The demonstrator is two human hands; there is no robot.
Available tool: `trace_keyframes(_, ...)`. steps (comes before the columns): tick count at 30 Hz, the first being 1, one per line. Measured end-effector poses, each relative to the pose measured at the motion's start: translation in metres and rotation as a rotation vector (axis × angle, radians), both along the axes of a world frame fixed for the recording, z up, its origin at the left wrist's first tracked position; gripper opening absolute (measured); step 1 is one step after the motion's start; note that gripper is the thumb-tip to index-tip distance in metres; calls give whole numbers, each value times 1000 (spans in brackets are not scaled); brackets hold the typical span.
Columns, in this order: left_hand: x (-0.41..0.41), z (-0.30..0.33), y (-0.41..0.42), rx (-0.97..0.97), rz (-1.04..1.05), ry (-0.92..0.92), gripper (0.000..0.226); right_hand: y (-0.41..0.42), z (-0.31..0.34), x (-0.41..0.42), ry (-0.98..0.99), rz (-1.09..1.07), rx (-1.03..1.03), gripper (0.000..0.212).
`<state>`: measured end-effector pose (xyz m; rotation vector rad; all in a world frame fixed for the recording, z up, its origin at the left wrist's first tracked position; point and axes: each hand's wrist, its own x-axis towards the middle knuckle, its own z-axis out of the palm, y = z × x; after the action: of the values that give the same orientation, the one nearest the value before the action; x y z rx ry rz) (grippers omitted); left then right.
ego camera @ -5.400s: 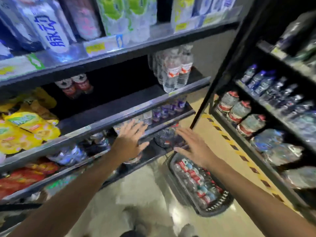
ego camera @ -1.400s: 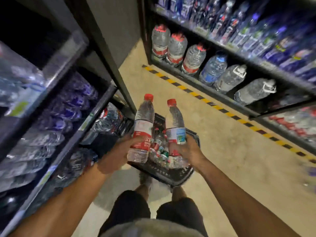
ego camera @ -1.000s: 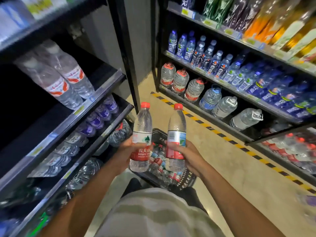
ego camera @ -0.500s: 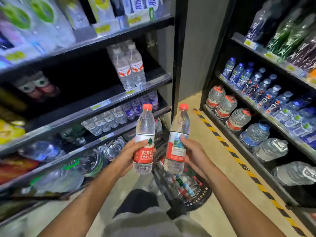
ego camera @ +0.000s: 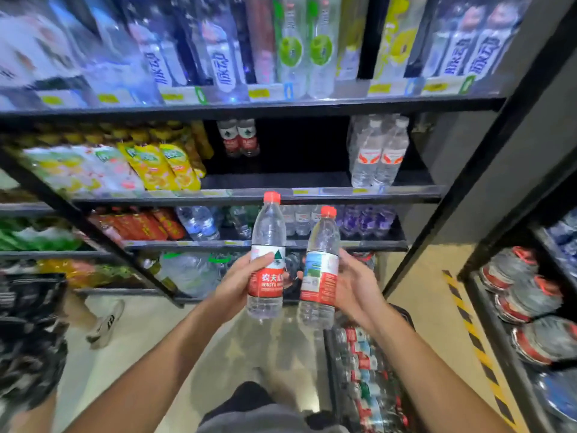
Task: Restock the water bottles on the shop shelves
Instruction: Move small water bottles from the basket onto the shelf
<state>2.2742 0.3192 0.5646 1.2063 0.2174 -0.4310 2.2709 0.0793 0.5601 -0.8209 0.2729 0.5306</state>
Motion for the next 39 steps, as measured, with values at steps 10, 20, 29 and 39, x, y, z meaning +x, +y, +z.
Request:
trace_keyframes(10, 54, 1, 108, -10, 130, -94, 55, 110, 27, 79, -220, 127, -385, 37)
trace_keyframes(20, 119, 16, 186, 191, 8, -213, 66, 177, 43, 131, -340, -62, -643, 46)
trace_keyframes(29, 181, 16, 197, 292, 50, -321, 49, 191, 28, 188, -438, -204, -802, 59)
trace_keyframes(39, 255, -2, 200, 464, 163, -538, 68, 207, -2, 258, -653, -432, -859, 70)
